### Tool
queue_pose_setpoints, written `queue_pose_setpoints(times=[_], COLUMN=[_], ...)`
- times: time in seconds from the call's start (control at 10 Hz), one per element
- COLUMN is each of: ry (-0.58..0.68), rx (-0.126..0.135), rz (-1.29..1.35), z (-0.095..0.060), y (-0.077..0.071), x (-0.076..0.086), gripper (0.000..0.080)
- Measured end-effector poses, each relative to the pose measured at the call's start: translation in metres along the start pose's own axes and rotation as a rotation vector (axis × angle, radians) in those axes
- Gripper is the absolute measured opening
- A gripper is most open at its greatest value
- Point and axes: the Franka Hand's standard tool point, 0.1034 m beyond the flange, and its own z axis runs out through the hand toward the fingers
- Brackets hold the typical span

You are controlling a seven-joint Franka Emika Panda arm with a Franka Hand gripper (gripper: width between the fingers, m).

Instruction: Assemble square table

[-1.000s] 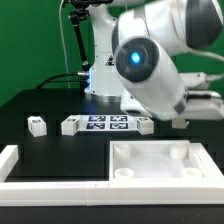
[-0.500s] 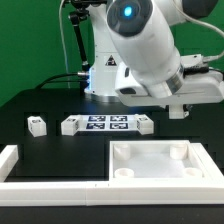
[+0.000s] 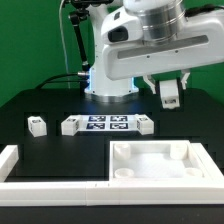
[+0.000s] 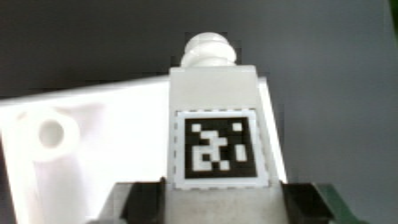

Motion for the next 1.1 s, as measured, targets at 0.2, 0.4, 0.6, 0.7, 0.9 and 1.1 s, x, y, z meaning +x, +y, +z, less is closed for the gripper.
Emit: queue_pose_setpoints(times=[0.2, 0.4, 0.6, 0.7, 0.9, 1.1], ry=[0.147, 0.282, 0.437, 0.512, 0.645, 0.716], rx=[-0.014, -0.066, -0.087, -0.095, -0.04, 0.006], rz=[-0.005, -0.072, -0.067, -0.102, -0.114, -0.139], z=[0.004, -0.023, -0.028, -0.014, -0.018, -0.01], y=[0.004, 0.002, -0.039, -0.067, -0.064, -0.075], x=[-0.009, 0.015, 0.042, 0.042, 0.041, 0.036], gripper=[0.0291, 0.0291, 0.0291, 0.0291, 0.0291, 0.0291])
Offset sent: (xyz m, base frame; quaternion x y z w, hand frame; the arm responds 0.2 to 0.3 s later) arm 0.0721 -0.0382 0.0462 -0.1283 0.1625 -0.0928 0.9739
